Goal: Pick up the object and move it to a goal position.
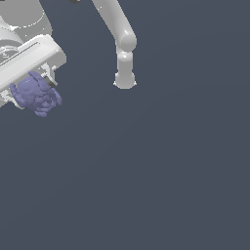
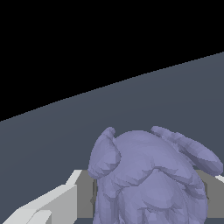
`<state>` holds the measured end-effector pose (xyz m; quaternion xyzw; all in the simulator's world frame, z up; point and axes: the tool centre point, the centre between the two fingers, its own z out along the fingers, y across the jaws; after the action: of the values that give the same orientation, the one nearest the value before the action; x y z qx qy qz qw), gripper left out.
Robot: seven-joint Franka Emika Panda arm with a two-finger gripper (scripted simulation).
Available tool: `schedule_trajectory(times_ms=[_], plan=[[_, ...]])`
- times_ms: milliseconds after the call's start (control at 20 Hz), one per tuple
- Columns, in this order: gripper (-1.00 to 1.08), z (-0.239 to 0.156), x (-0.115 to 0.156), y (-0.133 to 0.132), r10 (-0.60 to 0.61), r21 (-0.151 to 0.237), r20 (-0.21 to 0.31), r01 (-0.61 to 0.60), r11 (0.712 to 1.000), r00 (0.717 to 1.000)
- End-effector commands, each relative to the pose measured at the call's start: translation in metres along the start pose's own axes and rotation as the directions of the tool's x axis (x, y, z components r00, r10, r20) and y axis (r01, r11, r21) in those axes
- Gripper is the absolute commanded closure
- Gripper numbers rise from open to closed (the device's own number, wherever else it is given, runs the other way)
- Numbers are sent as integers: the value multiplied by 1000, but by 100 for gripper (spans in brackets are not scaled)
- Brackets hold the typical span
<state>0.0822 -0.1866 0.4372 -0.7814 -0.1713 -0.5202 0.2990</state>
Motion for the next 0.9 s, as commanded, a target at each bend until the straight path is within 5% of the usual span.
schedule_trajectory(times_ms=[0,400,850], plan=[[108,-14,15,5,-24,36,-45,25,999,999],[108,-45,46,19,-64,114,-144,80,990,988],[108,-57,58,25,-75,145,-184,103,984,980]])
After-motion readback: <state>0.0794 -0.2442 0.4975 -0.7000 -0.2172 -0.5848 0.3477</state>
